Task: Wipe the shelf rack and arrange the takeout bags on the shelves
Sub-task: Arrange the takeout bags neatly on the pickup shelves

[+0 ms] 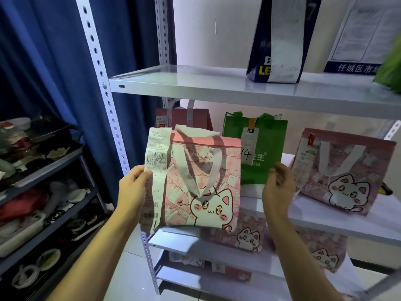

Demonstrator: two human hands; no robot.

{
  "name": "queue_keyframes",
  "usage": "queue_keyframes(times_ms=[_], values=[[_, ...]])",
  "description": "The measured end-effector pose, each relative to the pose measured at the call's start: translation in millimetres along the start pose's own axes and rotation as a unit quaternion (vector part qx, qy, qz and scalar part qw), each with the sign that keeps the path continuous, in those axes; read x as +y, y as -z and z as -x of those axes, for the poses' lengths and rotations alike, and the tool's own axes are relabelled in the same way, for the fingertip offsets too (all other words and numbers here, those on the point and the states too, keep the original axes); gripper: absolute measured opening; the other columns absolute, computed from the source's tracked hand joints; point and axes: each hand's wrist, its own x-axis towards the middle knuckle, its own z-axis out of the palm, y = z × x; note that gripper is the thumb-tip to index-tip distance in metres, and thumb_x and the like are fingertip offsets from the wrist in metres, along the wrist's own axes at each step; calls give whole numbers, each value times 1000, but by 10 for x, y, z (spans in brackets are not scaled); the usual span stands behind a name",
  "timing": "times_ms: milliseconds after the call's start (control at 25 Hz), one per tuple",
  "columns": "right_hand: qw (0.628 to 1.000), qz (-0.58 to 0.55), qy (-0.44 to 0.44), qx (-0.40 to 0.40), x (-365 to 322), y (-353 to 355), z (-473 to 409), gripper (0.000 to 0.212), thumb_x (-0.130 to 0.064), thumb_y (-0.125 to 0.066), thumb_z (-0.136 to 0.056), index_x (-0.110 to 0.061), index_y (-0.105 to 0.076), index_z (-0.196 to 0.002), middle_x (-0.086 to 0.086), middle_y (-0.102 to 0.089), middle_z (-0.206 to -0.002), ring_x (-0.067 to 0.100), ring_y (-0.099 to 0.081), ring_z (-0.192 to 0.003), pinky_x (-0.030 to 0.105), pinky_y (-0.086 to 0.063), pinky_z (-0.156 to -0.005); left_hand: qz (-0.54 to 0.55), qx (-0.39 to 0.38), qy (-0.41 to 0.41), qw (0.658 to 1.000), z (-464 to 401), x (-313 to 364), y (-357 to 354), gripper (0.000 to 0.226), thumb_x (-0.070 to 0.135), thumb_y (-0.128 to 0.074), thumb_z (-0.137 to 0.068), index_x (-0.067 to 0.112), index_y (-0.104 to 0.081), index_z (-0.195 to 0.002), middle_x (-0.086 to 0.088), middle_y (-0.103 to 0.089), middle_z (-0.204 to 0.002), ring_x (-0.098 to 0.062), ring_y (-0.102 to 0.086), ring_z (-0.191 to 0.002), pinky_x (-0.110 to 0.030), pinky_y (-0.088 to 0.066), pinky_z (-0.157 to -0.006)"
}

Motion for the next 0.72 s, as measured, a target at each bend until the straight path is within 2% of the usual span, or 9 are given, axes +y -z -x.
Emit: queue_keyframes(times_ms=[160, 240, 320, 440, 560, 720], values=[[995, -48, 25, -85, -578, -101, 417, 22, -19, -48, -105, -23, -68, -96, -12, -72, -92, 5, -69, -87, 13, -54, -68, 41, -38, -6, 998, -75, 276, 22, 22, 12, -54, -95, 19, -75, -89, -4, -78, -82, -14, -73, -65, -24, -55, -51], [992, -61, 25, -109, -864, -132, 579, 23, -20, -49, -104, -19, -66, -89, -8, -71, -76, 8, -70, -67, 17, -53, -53, 57, -63, -11, 996, -97, 442, 38, 23, 11, -53, -97, 17, -75, -90, -6, -79, -84, -16, -74, -68, -28, -58, -55], [990, -68, 32, -116, -1201, -160, 694, 21, -24, -51, -103, -17, -65, -89, 1, -71, -72, 18, -70, -59, 24, -53, -47, 78, -90, -25, 993, -123, 676, 86, 26, 11, -52, -98, 19, -75, -87, -7, -78, -87, -19, -73, -71, -32, -60, -60], [991, -78, 48, -101, -1693, -191, 777, 21, -29, -53, -102, -21, -66, -88, 5, -71, -69, 20, -70, -53, 24, -52, -42, 100, -115, -52, 987, -183, 1049, 173, 25, 11, -50, -98, 17, -73, -91, -8, -78, -87, -19, -71, -71, -35, -59, -63], [989, -100, 96, -57, -2185, -253, 737, 24, -26, -57, -101, -21, -70, -82, 0, -70, -60, 13, -66, -45, 20, -47, -38, 116, -152, -109, 975, -253, 1450, 280, 27, 14, -44, -101, 16, -71, -97, -3, -77, -82, -13, -70, -67, -25, -55, -54], [980, -131, 149, -30, -2690, -383, 614, 24, -21, -58, -100, -18, -69, -79, -4, -67, -59, 8, -63, -47, 20, -49, -41, 115, -153, -197, 962, -345, 1922, 446, 32, 8, -44, -98, 23, -72, -103, 9, -78, -93, -5, -72, -77, -19, -55, -60]])
